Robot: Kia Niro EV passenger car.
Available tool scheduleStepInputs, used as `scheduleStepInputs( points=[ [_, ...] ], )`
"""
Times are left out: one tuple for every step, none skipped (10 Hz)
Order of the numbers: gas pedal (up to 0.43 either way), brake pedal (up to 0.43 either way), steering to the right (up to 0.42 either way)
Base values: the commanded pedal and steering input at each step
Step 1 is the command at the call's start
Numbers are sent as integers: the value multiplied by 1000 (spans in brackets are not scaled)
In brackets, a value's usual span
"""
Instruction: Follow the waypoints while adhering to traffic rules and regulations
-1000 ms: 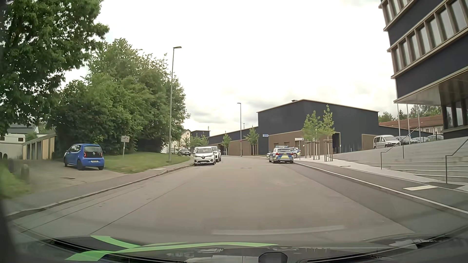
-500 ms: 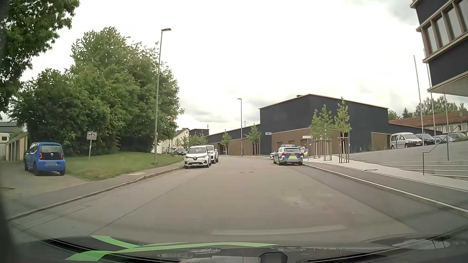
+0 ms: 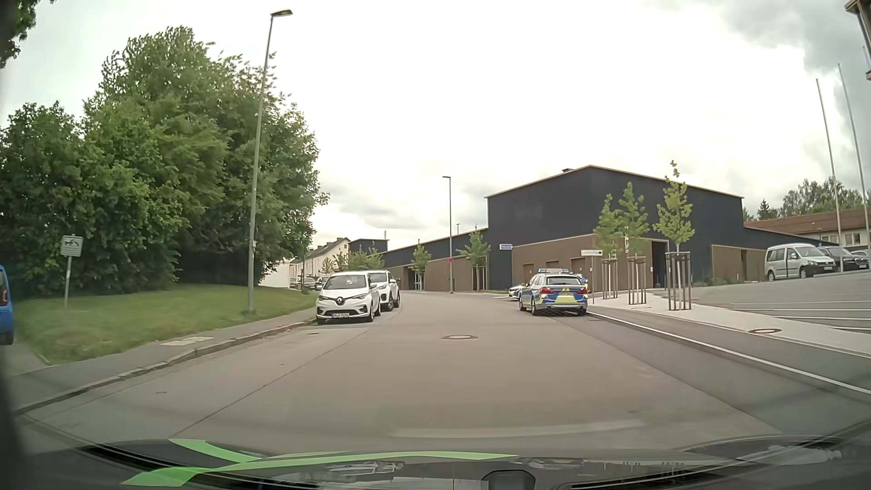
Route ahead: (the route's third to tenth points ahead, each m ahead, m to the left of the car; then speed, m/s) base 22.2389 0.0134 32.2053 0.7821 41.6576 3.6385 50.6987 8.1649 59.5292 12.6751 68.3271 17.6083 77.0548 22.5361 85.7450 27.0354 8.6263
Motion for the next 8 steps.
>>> scheduleStepInputs(
  points=[
    [110,0,-6],
    [110,0,-6],
    [110,0,-6],
    [98,0,-6],
    [87,0,-6],
    [87,0,-6],
    [8,0,-6],
    [0,0,-6]
  ],
)
